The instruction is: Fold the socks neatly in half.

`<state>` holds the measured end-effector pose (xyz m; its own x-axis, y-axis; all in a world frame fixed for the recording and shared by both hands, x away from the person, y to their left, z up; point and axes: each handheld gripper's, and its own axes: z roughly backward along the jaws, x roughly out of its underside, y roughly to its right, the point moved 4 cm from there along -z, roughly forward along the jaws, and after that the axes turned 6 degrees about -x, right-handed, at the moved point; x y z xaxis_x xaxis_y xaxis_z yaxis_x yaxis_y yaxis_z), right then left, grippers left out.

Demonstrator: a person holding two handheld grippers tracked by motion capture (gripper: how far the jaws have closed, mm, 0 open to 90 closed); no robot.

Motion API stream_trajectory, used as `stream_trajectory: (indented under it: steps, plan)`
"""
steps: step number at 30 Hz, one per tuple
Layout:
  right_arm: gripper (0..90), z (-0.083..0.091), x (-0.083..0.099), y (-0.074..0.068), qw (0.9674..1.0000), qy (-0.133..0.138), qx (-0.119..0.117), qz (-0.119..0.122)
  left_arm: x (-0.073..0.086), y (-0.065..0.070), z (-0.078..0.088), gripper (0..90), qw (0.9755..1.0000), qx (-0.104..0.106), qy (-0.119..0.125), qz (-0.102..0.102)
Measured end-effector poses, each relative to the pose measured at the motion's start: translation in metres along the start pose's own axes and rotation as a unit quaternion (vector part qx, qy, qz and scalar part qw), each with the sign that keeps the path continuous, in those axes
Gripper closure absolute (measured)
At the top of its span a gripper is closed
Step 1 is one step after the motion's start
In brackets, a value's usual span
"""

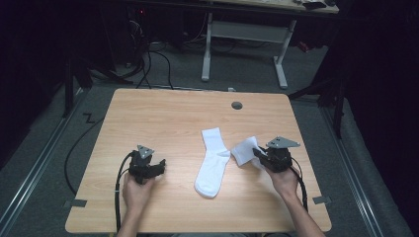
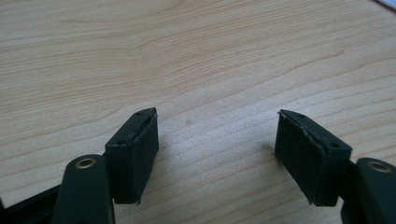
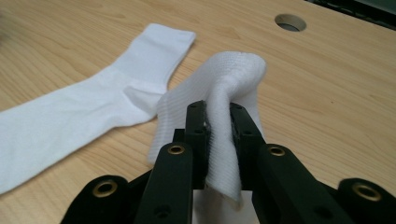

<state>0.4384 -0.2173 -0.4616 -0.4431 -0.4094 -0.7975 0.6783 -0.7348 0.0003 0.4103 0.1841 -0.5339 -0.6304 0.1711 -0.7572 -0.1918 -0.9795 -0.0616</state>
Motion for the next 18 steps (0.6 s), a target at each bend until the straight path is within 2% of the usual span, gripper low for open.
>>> stream_trajectory:
  steps: [11,18]
  plan:
    - [80.7,0.009,-0.025,-0.034,0.9978,0.032,-0.041,0.041,0.000,0.000,0.000,30.8,1.0000,0.000,0.000,0.000]
    - [80.6,0.006,-0.039,-0.056,0.9947,0.035,-0.076,0.059,0.000,0.000,0.000,30.8,1.0000,0.000,0.000,0.000]
